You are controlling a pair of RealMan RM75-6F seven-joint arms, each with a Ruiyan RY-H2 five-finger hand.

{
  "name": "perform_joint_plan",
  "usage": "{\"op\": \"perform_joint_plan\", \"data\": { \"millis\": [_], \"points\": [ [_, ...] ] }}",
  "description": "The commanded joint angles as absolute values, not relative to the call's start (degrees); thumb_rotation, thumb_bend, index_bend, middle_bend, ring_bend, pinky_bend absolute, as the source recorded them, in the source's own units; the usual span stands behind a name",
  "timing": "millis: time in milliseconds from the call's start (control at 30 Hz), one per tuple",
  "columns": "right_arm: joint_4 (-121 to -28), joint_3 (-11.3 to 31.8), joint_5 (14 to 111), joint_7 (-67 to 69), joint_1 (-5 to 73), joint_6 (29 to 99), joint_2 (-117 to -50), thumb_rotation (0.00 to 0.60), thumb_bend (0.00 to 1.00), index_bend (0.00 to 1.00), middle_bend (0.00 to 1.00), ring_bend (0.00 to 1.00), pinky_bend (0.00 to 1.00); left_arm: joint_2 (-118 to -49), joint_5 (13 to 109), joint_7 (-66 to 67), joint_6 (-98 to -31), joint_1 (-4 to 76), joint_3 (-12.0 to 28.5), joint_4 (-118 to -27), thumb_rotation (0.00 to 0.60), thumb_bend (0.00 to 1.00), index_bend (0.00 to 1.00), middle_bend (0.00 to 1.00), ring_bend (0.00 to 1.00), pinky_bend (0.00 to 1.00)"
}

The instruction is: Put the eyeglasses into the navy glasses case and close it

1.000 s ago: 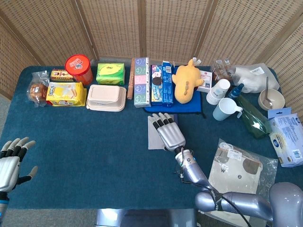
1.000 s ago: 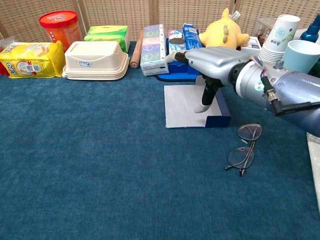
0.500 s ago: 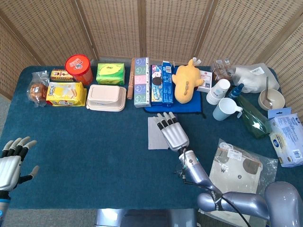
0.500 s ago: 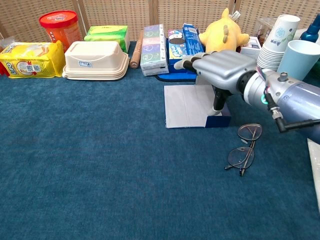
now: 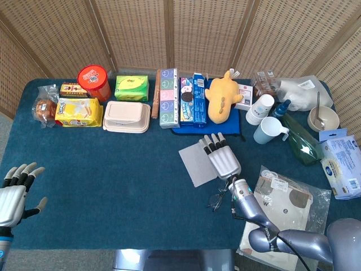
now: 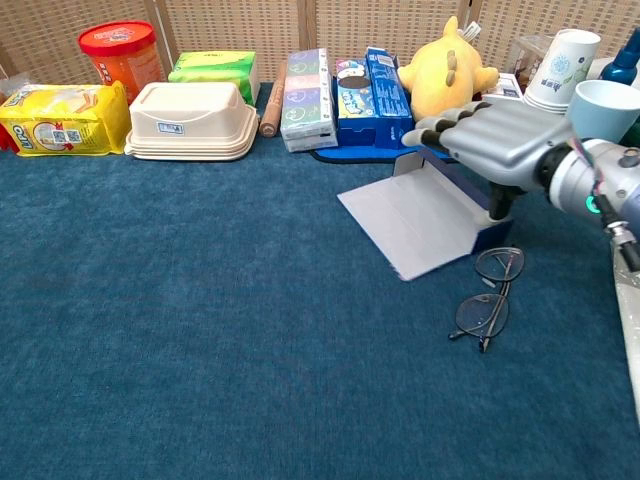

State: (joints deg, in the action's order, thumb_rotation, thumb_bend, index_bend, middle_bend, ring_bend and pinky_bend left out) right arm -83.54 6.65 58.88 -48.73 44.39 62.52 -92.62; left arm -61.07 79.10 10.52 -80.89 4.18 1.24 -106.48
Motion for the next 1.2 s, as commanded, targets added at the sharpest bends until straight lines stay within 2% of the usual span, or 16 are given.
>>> {"op": "perform_joint_plan", "data": {
  "millis": [33,833,933,1100,1200],
  "points": [
    [-83.20,5.92,59.43,-48.45,43.63,62.86,-91.43,0.600,0.09,0.00,0.04,0.00,0.10,-61.12,79.11,10.49,-80.85,4.25,1.26,-106.46,0.600,0.28,0.15,0.09,0.05,0.00],
    [-81.13,4.59,62.93,-44.37,40.47,62.78,-85.31,0.600,0.09,0.00,0.03,0.00,0.09,-60.90,79.91,10.16,-82.17,3.81,1.03,-106.65,0.600,0.28,0.15,0.09,0.05,0.00],
    [-84.15,4.85,63.94,-42.90,40.00,63.33,-84.00,0.600,0.09,0.00,0.03,0.00,0.09,-60.68,80.20,9.88,-82.43,3.72,1.01,-106.61,0.600,0.28,0.15,0.09,0.05,0.00],
    [-97.22,5.96,63.63,-39.13,38.67,63.90,-79.29,0.600,0.10,0.02,0.07,0.03,0.09,-59.31,81.45,8.59,-82.94,3.68,1.02,-107.16,0.600,0.28,0.15,0.09,0.05,0.00],
    [-104.01,5.60,62.83,-39.90,38.07,64.18,-76.52,0.600,0.17,0.08,0.10,0.05,0.09,-58.53,81.77,8.47,-83.14,3.66,1.05,-107.40,0.600,0.28,0.16,0.09,0.05,0.00]
  ]
}}
